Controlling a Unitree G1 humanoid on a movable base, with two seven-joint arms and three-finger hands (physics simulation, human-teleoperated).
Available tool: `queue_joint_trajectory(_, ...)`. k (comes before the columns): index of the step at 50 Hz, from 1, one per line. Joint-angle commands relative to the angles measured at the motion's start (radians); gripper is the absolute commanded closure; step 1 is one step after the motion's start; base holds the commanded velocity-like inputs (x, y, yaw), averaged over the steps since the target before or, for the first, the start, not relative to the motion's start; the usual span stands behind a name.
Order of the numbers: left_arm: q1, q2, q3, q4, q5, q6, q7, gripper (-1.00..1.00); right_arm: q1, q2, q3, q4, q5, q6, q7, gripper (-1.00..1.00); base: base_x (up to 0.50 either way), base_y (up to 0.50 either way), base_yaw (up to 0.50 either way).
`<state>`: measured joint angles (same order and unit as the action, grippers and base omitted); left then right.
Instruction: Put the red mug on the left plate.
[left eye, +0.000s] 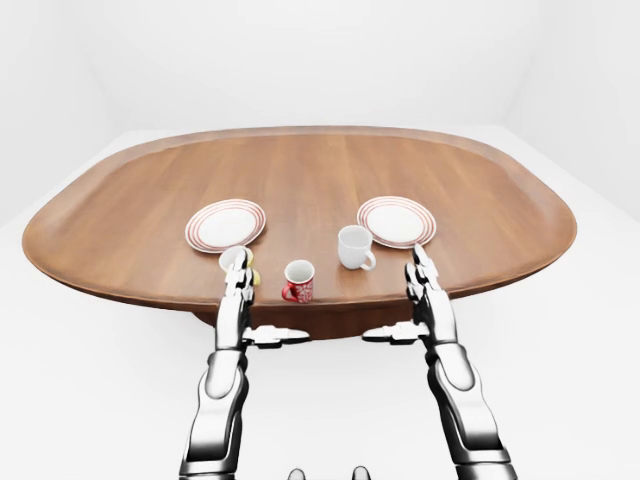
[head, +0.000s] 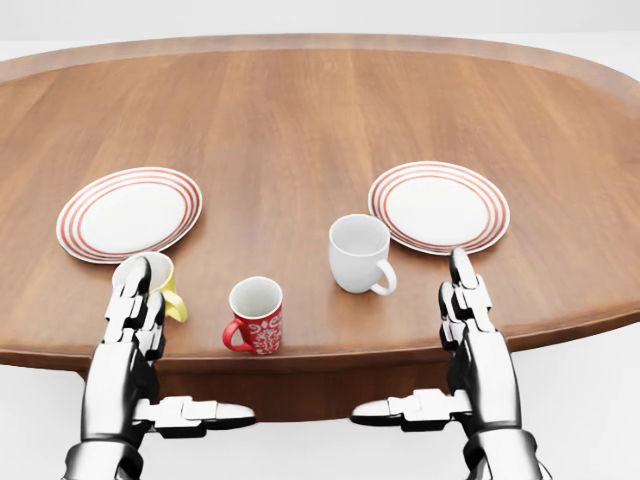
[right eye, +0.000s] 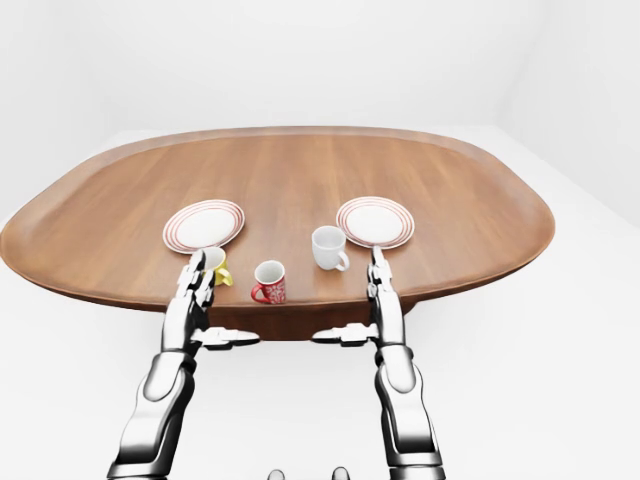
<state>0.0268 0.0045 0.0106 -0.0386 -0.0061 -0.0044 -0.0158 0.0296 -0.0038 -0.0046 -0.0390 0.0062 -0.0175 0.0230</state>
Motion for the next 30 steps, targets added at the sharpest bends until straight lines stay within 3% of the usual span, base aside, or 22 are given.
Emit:
queue_joint_trajectory(1, 0.054, 0.005, 0.017, -0.08, -0.013, -0.014, -0.029, -1.0, 0.058, -0.003, -0.008, -0.081, 0.006, -0.034, 0.032, -1.0, 0.0, 0.0, 0.0)
queue_joint_trajectory(4, 0.05, 0.004, 0.017, -0.073, -0.019, -0.008, -0.033, -1.0, 0.066, -0.003, 0.0, -0.085, 0.006, -0.05, 0.042, -1.0, 0.0, 0.0, 0.0)
queue_joint_trajectory(16, 0.062, 0.002, 0.004, -0.089, -0.001, -0.003, -0.028, -1.0, 0.09, -0.001, 0.01, -0.12, -0.004, -0.048, 0.042, -1.0, 0.0, 0.0, 0.0)
queue_joint_trajectory(17, 0.087, 0.0, -0.002, -0.124, 0.006, -0.004, -0.026, -1.0, 0.129, -0.006, 0.02, -0.164, -0.027, -0.066, 0.045, -1.0, 0.0, 0.0, 0.0)
queue_joint_trajectory(20, 0.16, -0.005, -0.014, -0.215, 0.011, -0.023, -0.023, -1.0, 0.234, -0.009, 0.029, -0.271, -0.071, -0.07, 0.038, -1.0, 0.0, 0.0, 0.0)
queue_joint_trajectory(21, 0.205, -0.008, -0.021, -0.264, 0.019, -0.04, -0.016, -1.0, 0.293, -0.009, 0.031, -0.323, -0.073, -0.07, 0.041, -1.0, 0.0, 0.0, 0.0)
queue_joint_trajectory(22, 0.274, -0.011, -0.031, -0.33, 0.027, -0.073, -0.012, -1.0, 0.374, -0.012, 0.036, -0.383, -0.076, -0.07, 0.05, -1.0, 0.0, 0.0, 0.0)
queue_joint_trajectory(23, 0.315, -0.011, -0.035, -0.364, 0.029, -0.083, -0.007, -1.0, 0.416, -0.011, 0.036, -0.408, -0.079, -0.07, 0.049, -1.0, 0.0, 0.0, 0.0)
queue_joint_trajectory(26, 0.458, -0.008, -0.045, -0.453, 0.031, -0.083, 0.0, -1.0, 0.55, 0.01, 0.004, -0.456, -0.141, -0.07, -0.008, -1.0, 0.0, 0.0, 0.0)
queue_joint_trajectory(30, 0.546, -0.004, -0.032, -0.483, -0.005, -0.083, -0.011, -1.0, 0.611, 0.021, -0.041, -0.46, -0.049, -0.07, 0.04, -1.0, 0.0, 0.0, 0.0)
